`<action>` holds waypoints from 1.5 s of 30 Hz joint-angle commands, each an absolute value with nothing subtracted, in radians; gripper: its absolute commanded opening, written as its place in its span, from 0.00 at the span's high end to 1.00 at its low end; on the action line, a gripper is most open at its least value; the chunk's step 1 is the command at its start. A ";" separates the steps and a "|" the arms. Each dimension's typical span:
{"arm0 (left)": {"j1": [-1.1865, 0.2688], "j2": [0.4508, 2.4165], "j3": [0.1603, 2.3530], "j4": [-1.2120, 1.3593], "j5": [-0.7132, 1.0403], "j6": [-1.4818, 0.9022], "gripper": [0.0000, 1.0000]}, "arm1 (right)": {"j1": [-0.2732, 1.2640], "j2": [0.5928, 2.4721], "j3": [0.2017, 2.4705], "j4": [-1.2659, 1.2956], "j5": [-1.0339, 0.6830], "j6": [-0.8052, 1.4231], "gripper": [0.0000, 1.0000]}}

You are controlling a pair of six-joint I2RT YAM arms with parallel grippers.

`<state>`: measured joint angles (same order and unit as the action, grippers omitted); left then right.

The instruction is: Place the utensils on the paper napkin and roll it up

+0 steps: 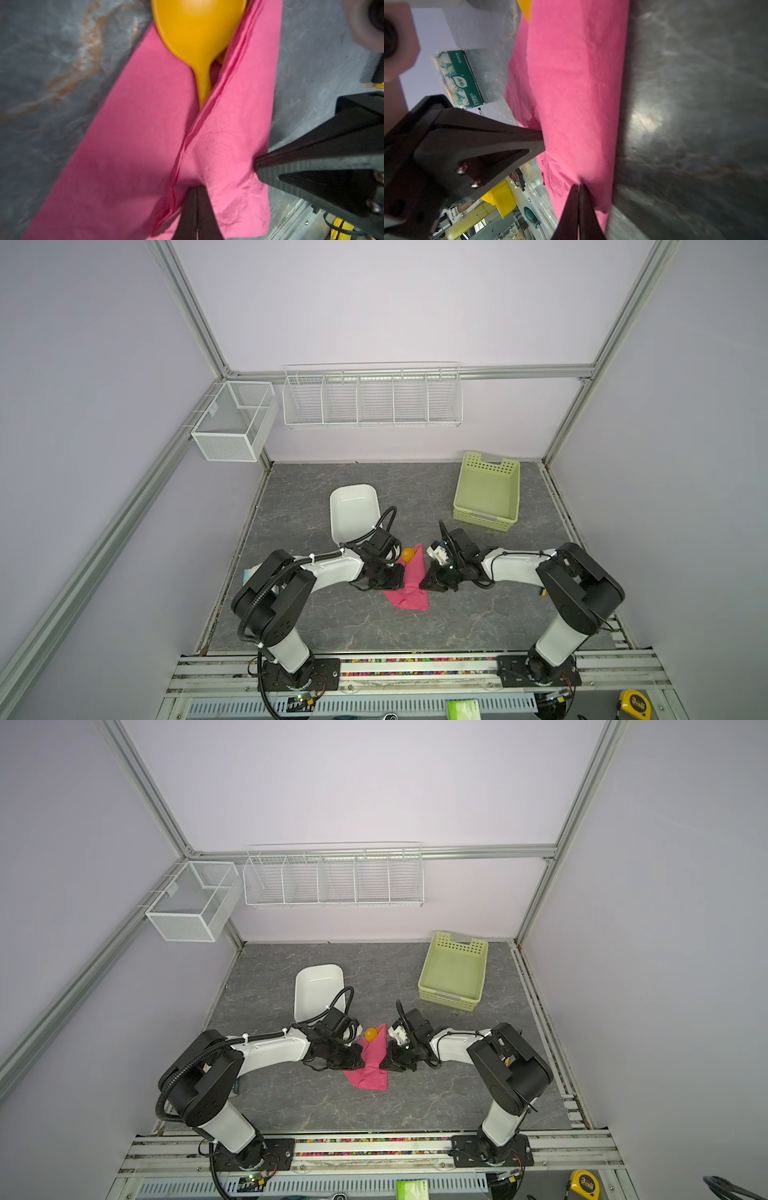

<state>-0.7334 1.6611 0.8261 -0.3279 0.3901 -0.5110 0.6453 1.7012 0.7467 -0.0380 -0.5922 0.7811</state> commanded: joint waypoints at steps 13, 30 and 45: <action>-0.738 1.698 0.825 -0.416 0.337 -0.488 1.00 | 0.633 1.680 0.689 -0.100 -0.538 0.776 0.93; -0.738 1.694 0.826 -0.425 0.335 -0.487 1.00 | 0.627 1.624 0.798 -0.151 -0.517 0.765 0.93; -0.738 1.688 0.822 -0.427 0.335 -0.486 1.00 | 0.599 1.752 0.828 -0.116 -0.532 0.749 0.93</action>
